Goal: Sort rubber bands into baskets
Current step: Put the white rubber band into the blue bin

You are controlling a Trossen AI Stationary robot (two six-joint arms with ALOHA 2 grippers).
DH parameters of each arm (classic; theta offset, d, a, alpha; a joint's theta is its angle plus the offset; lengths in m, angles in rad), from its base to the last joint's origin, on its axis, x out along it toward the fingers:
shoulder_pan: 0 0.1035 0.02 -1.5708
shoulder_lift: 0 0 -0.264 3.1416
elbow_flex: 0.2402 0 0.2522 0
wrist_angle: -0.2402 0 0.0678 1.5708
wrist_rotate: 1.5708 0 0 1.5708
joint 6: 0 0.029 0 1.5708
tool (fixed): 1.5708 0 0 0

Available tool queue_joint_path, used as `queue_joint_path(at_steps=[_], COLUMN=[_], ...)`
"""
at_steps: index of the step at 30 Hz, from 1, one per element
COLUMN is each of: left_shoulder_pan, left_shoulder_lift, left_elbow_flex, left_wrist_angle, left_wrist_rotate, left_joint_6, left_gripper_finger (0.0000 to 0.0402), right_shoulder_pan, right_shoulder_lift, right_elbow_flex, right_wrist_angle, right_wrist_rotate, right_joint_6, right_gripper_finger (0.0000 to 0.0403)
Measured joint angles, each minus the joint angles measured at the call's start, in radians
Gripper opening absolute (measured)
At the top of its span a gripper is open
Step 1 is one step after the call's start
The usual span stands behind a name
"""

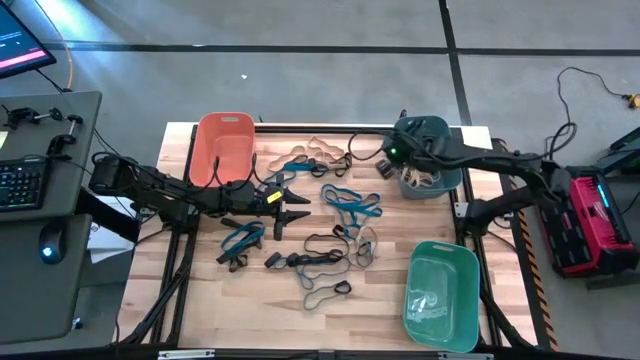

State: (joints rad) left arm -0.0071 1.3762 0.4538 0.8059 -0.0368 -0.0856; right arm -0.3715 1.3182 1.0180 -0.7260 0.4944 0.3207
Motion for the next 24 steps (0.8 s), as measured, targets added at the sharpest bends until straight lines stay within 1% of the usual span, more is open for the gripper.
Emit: queue_joint_path(at_steps=[4, 8, 11, 14, 16, 20, 24], left_shoulder_pan=[0.000, 0.000, 0.004, 0.008, 0.008, 0.004, -0.001], left_shoulder_lift=[0.000, 0.000, 0.000, 0.000, 0.000, 0.000, 0.000], left_elbow_flex=[0.000, -0.016, -0.051, -0.080, -0.091, -0.111, -0.115], left_wrist_angle=[0.000, 0.038, 0.095, 0.131, 0.127, 0.128, 0.126], left_wrist_rotate=[0.003, 0.006, 0.007, 0.005, 0.005, 0.005, 0.004], left_joint_6=[0.006, 0.016, 0.012, -0.007, -0.008, -0.009, -0.015], left_gripper_finger=[0.0145, 0.0145, 0.0138, 0.0122, 0.0109, 0.0084, 0.0070], right_shoulder_pan=[0.076, 0.111, 0.113, 0.108, 0.102, 0.082, 0.057], right_shoulder_lift=[0.019, 0.085, 0.152, 0.220, 0.266, 0.366, 0.476], right_elbow_flex=[0.000, 0.000, 0.000, 0.001, 0.017, 0.091, 0.191], right_wrist_angle=[0.179, 0.333, 0.425, 0.494, 0.512, 0.501, 0.451], right_wrist_rotate=[-0.095, -0.187, -0.218, -0.229, -0.232, -0.256, -0.293], right_joint_6=[-0.086, -0.133, -0.159, -0.187, -0.212, -0.240, -0.277], right_gripper_finger=[0.0060, 0.0049, 0.0048, 0.0048, 0.0048, 0.0051, 0.0081])
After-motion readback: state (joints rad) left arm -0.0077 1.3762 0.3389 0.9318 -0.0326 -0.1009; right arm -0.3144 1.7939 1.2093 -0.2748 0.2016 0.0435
